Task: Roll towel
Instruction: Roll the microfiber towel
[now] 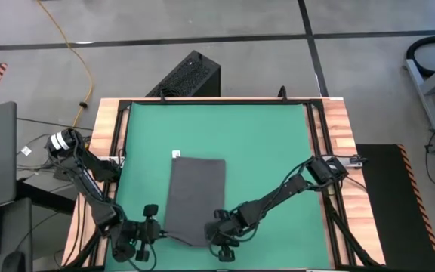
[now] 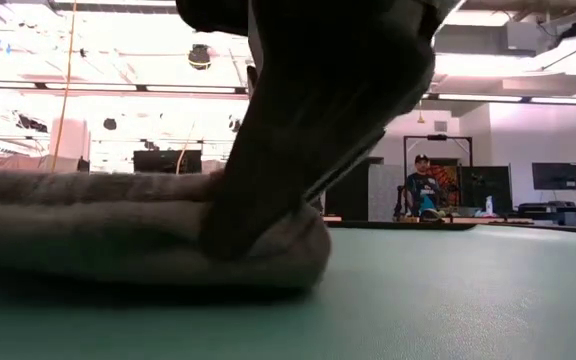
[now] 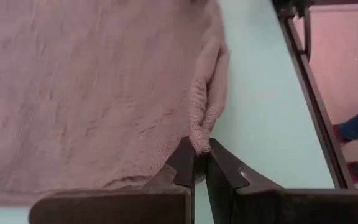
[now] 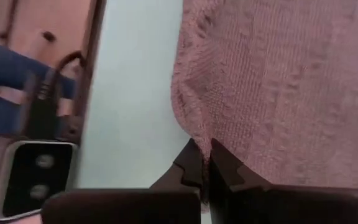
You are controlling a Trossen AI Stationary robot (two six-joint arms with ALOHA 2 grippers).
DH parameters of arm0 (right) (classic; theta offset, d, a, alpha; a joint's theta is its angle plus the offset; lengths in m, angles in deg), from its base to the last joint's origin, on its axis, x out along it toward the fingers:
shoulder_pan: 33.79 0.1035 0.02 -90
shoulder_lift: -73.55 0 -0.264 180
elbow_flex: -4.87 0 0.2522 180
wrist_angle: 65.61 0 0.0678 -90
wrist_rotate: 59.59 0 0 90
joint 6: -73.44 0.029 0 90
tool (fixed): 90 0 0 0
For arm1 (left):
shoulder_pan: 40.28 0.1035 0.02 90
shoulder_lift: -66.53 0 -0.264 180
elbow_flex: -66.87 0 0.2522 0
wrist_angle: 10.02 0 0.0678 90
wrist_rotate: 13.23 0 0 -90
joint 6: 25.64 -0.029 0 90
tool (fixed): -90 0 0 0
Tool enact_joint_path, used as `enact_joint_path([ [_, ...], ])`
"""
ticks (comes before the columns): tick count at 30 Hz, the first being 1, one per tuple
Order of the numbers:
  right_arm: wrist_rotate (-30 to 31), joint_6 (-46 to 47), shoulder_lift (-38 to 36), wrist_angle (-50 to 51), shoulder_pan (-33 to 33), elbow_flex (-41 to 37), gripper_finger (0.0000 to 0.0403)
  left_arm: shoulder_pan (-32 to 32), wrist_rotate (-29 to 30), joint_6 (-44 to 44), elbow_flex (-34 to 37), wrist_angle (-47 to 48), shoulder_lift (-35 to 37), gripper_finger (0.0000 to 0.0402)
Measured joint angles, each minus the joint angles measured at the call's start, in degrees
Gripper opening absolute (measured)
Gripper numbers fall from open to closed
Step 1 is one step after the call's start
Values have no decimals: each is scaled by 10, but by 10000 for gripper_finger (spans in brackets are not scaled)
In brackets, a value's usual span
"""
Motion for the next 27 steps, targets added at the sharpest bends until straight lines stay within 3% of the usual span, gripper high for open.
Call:
enact_joint_path([
  [3, -39, 35, -7, -6, -9, 1, 18, 3, -22, 20, 0, 14, 0, 2],
  [27, -52, 154, -51, 47, -10, 0, 18, 72, -55, 86, 0, 3, 28, 1],
])
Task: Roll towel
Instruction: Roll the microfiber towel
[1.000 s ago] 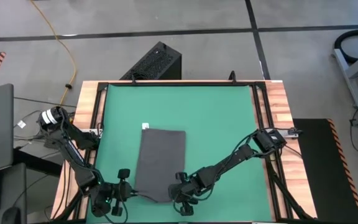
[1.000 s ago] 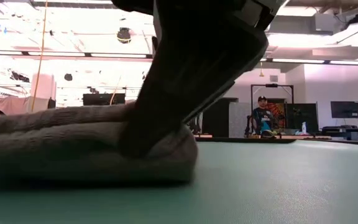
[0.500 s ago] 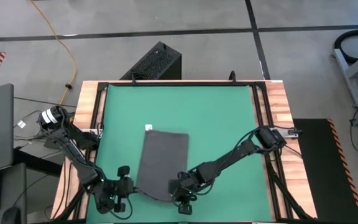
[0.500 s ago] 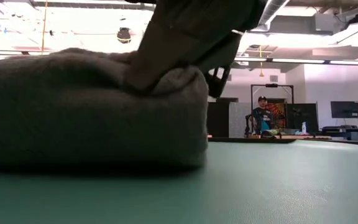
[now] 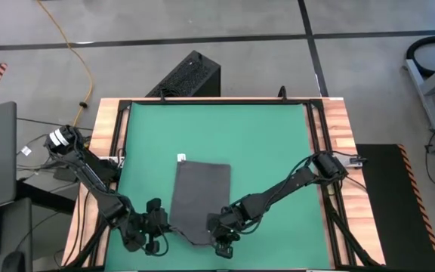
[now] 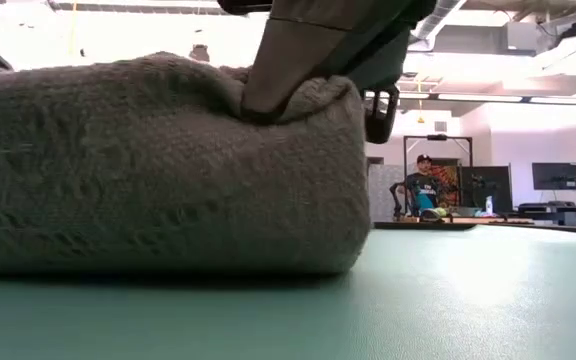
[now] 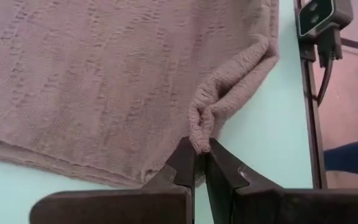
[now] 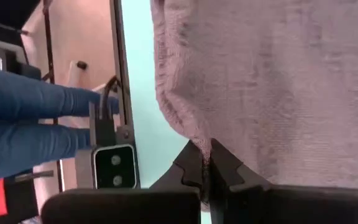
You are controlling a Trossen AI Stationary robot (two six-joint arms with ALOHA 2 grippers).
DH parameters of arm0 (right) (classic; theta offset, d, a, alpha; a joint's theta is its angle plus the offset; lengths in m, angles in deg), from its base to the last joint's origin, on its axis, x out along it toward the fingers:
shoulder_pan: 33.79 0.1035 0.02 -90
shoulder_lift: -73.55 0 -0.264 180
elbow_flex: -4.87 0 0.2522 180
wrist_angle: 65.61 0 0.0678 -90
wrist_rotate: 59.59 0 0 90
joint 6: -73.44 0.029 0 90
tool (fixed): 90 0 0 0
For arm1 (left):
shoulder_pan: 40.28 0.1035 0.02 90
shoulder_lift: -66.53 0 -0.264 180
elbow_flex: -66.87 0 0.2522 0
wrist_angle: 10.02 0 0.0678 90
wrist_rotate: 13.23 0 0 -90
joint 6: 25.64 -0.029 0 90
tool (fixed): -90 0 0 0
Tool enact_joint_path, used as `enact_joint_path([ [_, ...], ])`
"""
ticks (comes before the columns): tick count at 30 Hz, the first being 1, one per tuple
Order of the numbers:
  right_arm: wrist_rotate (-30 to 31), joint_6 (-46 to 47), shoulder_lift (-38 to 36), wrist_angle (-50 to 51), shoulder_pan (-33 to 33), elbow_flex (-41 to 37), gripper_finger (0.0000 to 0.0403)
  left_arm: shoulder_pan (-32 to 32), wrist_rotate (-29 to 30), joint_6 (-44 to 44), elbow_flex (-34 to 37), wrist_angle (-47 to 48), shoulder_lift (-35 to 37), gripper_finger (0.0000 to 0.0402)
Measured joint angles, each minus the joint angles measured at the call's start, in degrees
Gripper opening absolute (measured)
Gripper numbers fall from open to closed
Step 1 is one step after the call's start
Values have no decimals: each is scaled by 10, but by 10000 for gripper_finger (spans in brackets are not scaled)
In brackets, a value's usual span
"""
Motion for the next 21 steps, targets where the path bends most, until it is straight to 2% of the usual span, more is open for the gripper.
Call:
enact_joint_path([
  [7, 41, 46, 0, 60, -5, 0, 18, 18, -1, 0, 8, -1, 0, 1],
  [21, 19, 66, -28, 72, -20, 1, 18, 32, -38, 29, 26, -18, 2, 0],
])
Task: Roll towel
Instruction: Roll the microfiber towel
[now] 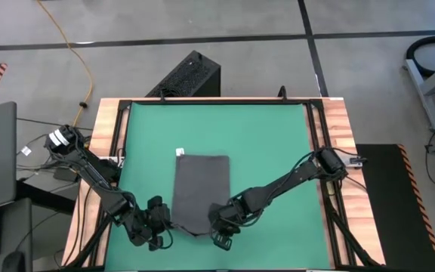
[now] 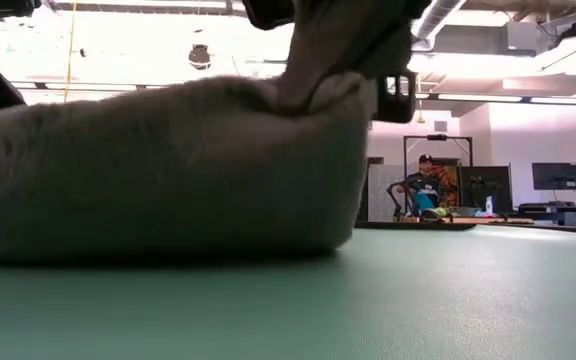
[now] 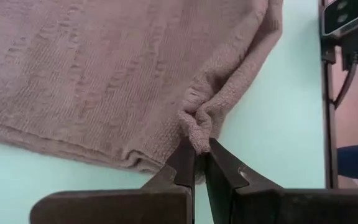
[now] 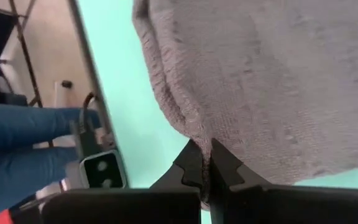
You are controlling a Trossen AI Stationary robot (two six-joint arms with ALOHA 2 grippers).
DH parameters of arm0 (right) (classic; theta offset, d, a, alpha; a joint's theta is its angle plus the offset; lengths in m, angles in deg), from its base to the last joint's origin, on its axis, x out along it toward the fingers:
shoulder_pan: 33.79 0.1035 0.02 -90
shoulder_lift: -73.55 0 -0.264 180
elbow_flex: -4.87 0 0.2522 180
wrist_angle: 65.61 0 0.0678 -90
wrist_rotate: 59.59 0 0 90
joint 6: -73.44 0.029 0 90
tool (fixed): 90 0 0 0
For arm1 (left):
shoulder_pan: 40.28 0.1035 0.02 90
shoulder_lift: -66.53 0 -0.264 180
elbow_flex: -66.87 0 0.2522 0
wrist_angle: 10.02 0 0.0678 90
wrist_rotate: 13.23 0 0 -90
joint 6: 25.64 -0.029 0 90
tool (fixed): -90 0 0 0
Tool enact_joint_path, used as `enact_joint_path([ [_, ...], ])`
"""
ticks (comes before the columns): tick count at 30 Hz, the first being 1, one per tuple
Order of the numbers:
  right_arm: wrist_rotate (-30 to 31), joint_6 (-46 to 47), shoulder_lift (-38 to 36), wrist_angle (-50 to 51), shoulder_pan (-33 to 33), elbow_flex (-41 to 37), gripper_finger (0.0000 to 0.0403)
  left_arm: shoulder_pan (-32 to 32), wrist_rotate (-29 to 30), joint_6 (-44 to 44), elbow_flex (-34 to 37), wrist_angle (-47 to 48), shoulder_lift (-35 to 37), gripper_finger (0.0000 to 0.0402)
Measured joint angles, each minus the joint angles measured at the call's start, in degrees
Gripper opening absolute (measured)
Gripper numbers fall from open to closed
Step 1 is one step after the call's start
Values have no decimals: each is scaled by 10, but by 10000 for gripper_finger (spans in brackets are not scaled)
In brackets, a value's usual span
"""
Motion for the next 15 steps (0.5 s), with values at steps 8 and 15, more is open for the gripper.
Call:
enact_joint_path([
  [8, -38, -10, 0, 48, -25, 0, 18, 29, -24, 11, 0, -16, 0, 0],
  [15, -54, -26, -6, 84, -61, 0, 18, 71, -45, -4, 0, -13, 0, 0],
])
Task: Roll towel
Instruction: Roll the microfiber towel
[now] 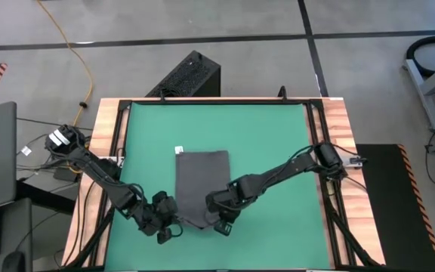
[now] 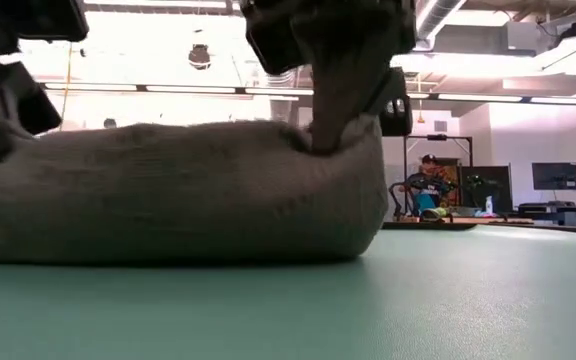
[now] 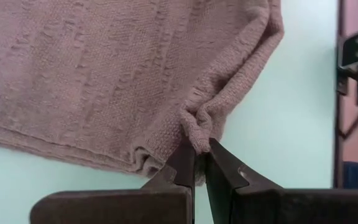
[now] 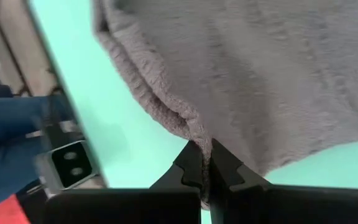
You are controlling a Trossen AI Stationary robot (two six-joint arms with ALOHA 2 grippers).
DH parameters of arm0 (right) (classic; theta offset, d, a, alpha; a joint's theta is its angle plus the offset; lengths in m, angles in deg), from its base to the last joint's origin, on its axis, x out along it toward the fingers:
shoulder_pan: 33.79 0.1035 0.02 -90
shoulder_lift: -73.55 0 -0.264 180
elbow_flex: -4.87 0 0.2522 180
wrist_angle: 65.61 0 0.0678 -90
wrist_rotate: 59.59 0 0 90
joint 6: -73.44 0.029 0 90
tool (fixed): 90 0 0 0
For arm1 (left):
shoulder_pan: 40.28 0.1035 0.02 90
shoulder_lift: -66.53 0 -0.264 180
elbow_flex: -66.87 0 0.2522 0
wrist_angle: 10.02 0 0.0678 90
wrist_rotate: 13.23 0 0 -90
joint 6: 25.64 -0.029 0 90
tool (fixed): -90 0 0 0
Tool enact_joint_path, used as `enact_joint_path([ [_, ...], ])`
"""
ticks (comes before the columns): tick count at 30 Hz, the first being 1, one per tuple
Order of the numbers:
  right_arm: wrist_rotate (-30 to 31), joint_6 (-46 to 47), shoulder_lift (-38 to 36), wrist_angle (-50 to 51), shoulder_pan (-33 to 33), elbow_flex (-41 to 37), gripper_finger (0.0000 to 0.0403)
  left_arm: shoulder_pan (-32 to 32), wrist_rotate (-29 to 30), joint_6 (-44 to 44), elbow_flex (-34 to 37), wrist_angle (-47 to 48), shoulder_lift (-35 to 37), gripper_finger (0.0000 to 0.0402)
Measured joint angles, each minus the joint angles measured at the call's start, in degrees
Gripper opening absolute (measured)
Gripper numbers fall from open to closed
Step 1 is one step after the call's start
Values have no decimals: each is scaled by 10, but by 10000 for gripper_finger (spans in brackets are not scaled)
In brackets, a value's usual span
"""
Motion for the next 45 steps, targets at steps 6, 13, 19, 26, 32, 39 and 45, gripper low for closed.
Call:
enact_joint_path([
  [6, 0, -33, 1, 39, -26, 0, 17, 31, 0, -17, 0, 9, 0, 0],
  [13, 0, -72, 4, 48, -58, 0, 17, 56, -3, -16, 0, 54, 0, 0],
  [19, 0, -110, 4, 69, -93, 0, 17, 71, 0, -19, 0, 62, 0, 0],
  [26, 0, -137, 4, 63, -112, -32, 17, 123, -9, -35, 0, 65, 0, 0],
  [32, -2, -143, 4, 61, -114, -61, 17, 174, -35, -78, 0, 64, 0, 0],
  [39, -6, -161, 3, 61, -124, -63, 17, 200, -49, -107, 0, 68, 0, 0],
  [45, -3, -189, -17, 66, -148, -63, 17, 211, -45, -112, 3, 90, 0, 0],
])
